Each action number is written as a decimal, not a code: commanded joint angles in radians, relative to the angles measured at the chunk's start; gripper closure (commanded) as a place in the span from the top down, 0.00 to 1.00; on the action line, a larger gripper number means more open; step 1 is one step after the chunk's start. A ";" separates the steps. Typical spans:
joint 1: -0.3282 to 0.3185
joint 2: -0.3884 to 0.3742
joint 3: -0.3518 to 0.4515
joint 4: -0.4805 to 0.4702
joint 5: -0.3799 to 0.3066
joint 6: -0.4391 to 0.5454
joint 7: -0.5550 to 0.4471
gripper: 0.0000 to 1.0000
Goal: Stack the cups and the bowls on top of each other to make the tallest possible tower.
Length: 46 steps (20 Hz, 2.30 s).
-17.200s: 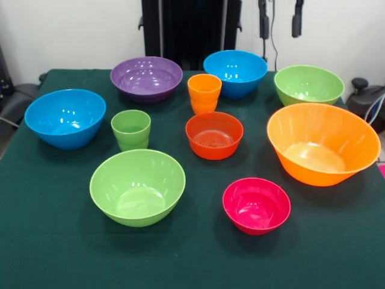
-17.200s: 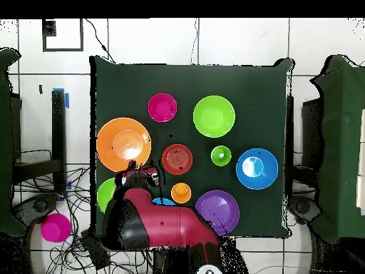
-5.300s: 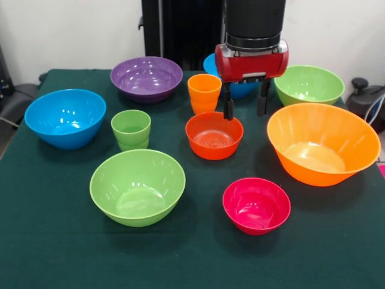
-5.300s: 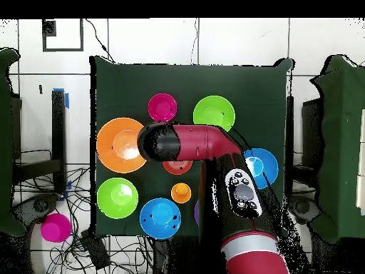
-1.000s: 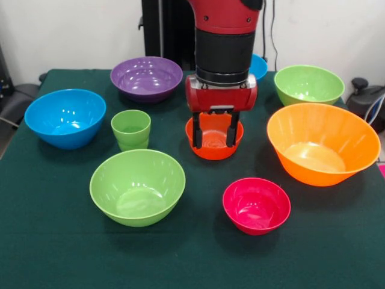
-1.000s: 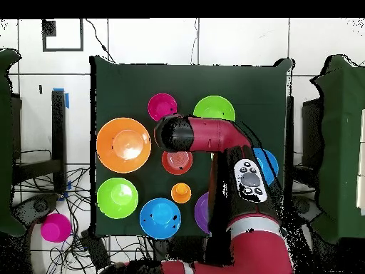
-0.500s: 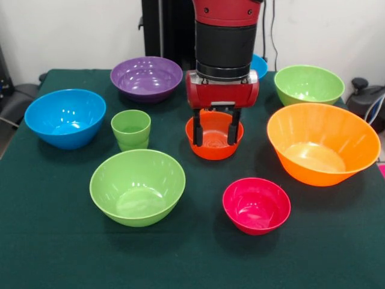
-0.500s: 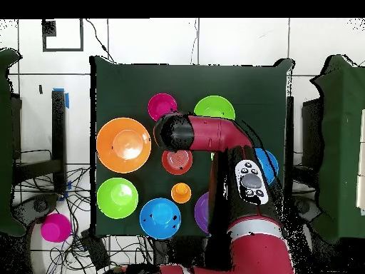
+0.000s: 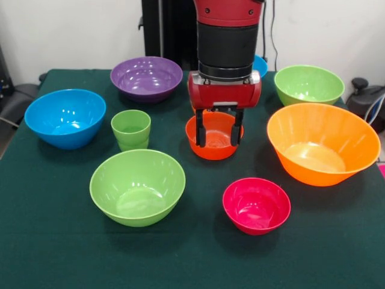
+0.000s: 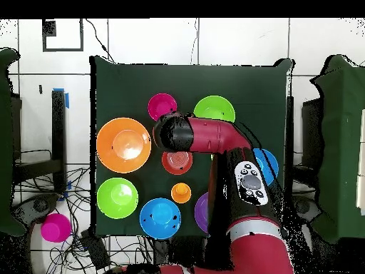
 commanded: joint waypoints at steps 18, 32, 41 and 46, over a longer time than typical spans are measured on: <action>0.127 0.054 -0.134 0.122 0.088 0.051 0.302 1.00; 0.064 0.092 -0.042 0.268 0.288 -0.312 0.577 1.00; 0.014 0.143 0.014 0.281 0.277 -0.357 0.614 1.00; 0.015 0.129 0.022 0.312 0.309 -0.343 0.683 1.00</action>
